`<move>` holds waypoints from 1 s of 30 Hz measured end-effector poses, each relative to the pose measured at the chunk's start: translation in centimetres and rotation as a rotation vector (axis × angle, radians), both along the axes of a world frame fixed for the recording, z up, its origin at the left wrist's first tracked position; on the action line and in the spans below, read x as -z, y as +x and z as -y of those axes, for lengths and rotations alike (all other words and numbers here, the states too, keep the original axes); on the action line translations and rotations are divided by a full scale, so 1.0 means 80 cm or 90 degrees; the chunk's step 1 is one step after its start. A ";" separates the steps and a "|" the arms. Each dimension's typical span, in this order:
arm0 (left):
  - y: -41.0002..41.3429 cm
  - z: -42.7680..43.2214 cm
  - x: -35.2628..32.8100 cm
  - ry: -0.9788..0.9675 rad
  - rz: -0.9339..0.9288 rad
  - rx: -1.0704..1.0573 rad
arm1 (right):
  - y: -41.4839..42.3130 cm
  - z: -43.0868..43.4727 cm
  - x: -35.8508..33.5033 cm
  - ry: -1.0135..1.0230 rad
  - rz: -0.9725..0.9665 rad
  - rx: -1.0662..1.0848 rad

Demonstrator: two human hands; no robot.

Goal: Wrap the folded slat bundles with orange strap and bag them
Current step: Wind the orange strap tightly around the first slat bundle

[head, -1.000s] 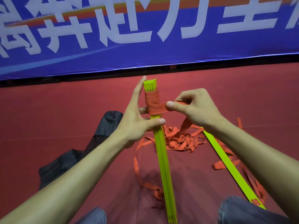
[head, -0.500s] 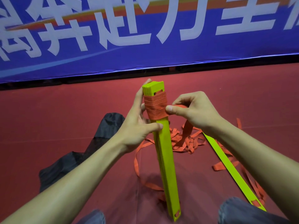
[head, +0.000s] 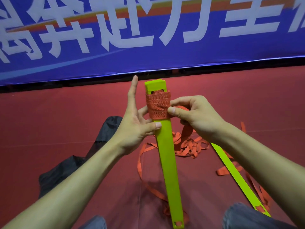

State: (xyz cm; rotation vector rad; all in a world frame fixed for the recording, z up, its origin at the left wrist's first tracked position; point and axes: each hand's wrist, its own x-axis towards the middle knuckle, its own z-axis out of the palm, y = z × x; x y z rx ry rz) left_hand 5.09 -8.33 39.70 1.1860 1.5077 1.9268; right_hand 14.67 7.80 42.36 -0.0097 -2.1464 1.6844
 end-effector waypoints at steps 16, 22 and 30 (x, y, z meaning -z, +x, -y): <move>0.001 -0.003 -0.004 0.041 -0.081 -0.059 | -0.008 0.012 0.003 0.026 -0.049 0.057; 0.000 -0.002 -0.003 -0.085 -0.150 -0.111 | -0.014 0.019 0.008 -0.002 -0.044 0.102; 0.012 -0.009 -0.011 -0.194 -0.265 -0.336 | -0.016 0.035 0.005 0.108 -0.045 0.199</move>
